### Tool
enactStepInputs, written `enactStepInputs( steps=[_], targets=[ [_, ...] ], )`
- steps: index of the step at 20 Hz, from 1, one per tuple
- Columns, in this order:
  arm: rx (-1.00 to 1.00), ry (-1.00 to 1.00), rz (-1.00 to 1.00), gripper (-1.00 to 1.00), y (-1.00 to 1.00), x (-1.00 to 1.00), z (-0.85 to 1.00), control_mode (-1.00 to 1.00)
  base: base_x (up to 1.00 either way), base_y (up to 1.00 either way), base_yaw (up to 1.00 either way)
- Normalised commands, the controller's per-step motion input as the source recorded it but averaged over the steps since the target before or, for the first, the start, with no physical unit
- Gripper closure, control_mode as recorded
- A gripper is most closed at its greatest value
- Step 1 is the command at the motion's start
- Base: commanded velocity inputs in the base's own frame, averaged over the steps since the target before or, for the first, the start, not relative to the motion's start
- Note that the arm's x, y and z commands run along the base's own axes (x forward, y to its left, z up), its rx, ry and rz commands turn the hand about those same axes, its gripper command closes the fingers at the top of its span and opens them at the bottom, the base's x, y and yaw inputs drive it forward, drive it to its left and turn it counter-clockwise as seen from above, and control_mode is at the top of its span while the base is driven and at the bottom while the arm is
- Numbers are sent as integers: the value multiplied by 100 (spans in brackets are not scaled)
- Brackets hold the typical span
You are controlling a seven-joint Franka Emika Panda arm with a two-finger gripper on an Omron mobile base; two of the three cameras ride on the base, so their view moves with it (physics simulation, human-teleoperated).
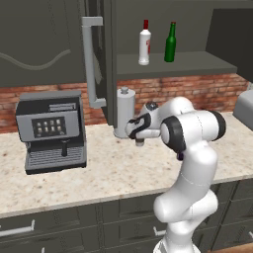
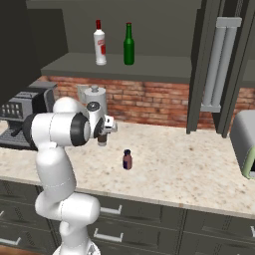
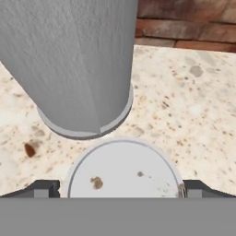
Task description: Sort all alcoholic drinks to one cabinet, and non-alcoholic drinks to the other.
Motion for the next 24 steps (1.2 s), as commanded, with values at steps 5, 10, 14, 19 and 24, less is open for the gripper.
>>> enactStepInputs(
  steps=[5,10,14,19,24],
  targets=[
    [0,0,0,100,0,15,-19,-100,0,0,0],
    [0,1,0,100,0,5,-18,-100,0,0,0],
    [0,0,0,100,0,0,-3,-100,0,0,0],
    [0,-4,0,100,0,-5,4,-100,0,0,0],
    [0,-10,0,100,0,-22,22,-100,0,0,0]
  ],
)
